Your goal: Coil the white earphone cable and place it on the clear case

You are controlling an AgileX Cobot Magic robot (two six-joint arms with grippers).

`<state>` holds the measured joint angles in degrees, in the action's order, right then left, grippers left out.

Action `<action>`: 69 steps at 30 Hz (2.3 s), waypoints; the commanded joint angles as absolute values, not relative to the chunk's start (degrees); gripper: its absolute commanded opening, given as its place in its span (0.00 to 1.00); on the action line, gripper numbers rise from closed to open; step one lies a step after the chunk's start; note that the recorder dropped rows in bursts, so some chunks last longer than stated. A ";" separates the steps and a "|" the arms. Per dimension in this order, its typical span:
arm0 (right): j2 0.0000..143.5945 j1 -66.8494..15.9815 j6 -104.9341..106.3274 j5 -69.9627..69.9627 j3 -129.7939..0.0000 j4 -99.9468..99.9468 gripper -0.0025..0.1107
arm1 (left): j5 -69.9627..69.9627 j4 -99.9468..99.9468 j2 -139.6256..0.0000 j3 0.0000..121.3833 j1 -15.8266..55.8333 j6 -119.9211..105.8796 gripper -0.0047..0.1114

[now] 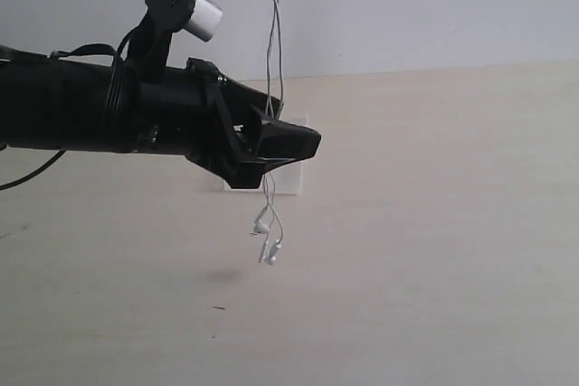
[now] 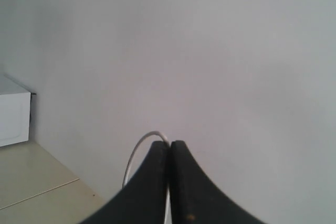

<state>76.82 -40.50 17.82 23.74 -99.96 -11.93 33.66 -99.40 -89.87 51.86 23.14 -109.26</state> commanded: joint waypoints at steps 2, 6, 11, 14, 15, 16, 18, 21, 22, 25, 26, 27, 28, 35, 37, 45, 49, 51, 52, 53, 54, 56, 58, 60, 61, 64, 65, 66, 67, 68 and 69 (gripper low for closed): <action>77.44 -40.31 17.98 23.98 -100.36 -12.07 0.02 | 32.95 -99.95 -90.04 53.53 23.40 -108.96 0.58; 77.38 -40.31 17.98 23.87 -100.36 -11.96 0.02 | 32.95 -99.95 -90.04 53.65 23.40 -108.96 0.42; 77.38 -40.31 17.98 23.63 -100.36 -11.87 0.02 | 32.86 -99.95 -90.04 53.65 23.40 -108.96 0.39; 77.38 -40.31 17.98 23.65 -100.36 -12.01 0.02 | 32.86 -99.95 -90.04 53.65 23.40 -108.96 0.33; 77.38 -40.31 17.98 23.65 -100.36 -12.01 0.02 | 32.86 -99.95 -90.04 53.65 23.40 -108.96 0.25; 77.38 -40.31 17.98 23.65 -100.36 -12.01 0.02 | 33.12 -99.95 -90.07 53.94 23.40 -108.96 0.15; 77.38 -40.31 17.98 23.65 -100.36 -12.01 0.02 | 34.13 -99.95 -91.16 54.70 23.40 -108.96 0.04; 77.38 -40.31 17.98 23.79 -100.36 -12.00 0.02 | 37.23 -99.95 -92.93 55.23 23.40 -108.50 0.04; 77.38 -40.31 17.98 23.79 -100.36 -12.00 0.02 | 37.11 -99.95 -93.31 55.23 23.40 -108.17 0.04; 76.86 -40.31 17.98 24.30 -100.36 -12.00 0.02 | 36.08 -99.95 -93.41 55.23 23.40 -108.16 0.04; 76.73 -40.31 17.98 24.40 -100.36 -12.00 0.02 | 36.08 -99.95 -93.41 55.23 23.40 -108.16 0.04; 76.38 -40.31 17.98 24.43 -100.36 -12.00 0.02 | 36.08 -99.95 -93.41 55.53 23.40 -108.16 0.04; 75.96 -40.31 17.98 24.71 -100.36 -12.00 0.02 | 35.98 -99.95 -93.41 55.80 23.40 -108.16 0.04; 72.23 -40.31 17.98 32.60 -100.36 -13.39 0.02 | 33.72 -99.95 -93.41 58.25 23.40 -107.95 0.04; 71.00 -40.31 18.69 35.72 -100.36 -13.39 0.02 | 33.72 -99.95 -93.41 59.35 23.40 -107.77 0.04; 64.93 -40.31 18.93 53.20 -100.36 -15.96 0.02 | 32.52 -99.95 -93.41 62.56 23.40 -105.72 0.04; 62.60 -40.31 18.93 58.01 -100.36 -16.02 0.02 | 32.52 -99.95 -92.66 63.17 23.40 -103.67 0.04; 61.97 -40.31 18.34 61.47 -100.36 -16.02 0.02 | 32.52 -99.95 -91.83 63.26 23.40 -102.88 0.04; 61.97 -40.31 17.86 63.02 -100.36 -16.02 0.02 | 32.52 -99.95 -91.11 63.26 23.40 -102.88 0.04; 61.97 -40.31 17.89 64.54 -100.36 -16.02 0.02 | 32.52 -99.95 -90.52 63.26 23.40 -102.88 0.04; 61.97 -40.31 17.89 65.97 -100.36 -16.02 0.02 | 32.42 -99.95 -89.89 63.26 23.40 -102.88 0.04; 61.97 -40.31 17.73 67.80 -99.98 -16.02 0.02 | 32.42 -99.95 -88.69 63.26 23.40 -102.61 0.04; 61.84 -40.31 17.39 67.78 -98.60 -16.02 0.02 | 32.42 -99.95 -87.41 63.26 23.40 -101.11 0.04; 60.86 -40.31 17.39 67.48 -95.74 -15.19 0.02 | 32.17 -99.67 -86.40 63.26 23.29 -99.57 0.04; 60.33 -40.31 17.39 67.23 -93.75 -14.57 0.02 | 31.63 -98.03 -85.70 63.26 23.29 -98.53 0.04; 58.47 -40.31 17.39 64.21 -86.84 -14.32 0.02 | 29.11 -93.74 -84.60 63.26 23.29 -94.78 0.04; 57.66 -40.31 17.39 62.37 -84.36 -14.18 0.02 | 28.84 -92.75 -84.31 63.26 23.29 -93.96 0.04; 56.82 -40.31 17.39 61.03 -82.40 -14.18 0.02 | 28.76 -92.19 -84.05 63.26 23.29 -93.52 0.04; 55.98 -40.31 17.39 59.56 -80.02 -14.01 0.02 | 28.76 -91.93 -83.74 63.26 23.29 -93.10 0.04; 55.10 -40.31 17.39 58.43 -77.69 -13.53 0.02 | 28.68 -91.81 -83.46 63.26 23.29 -92.77 0.04; 54.39 -40.31 17.39 57.54 -75.78 -13.12 0.02 | 28.50 -91.81 -83.27 63.26 23.29 -92.66 0.04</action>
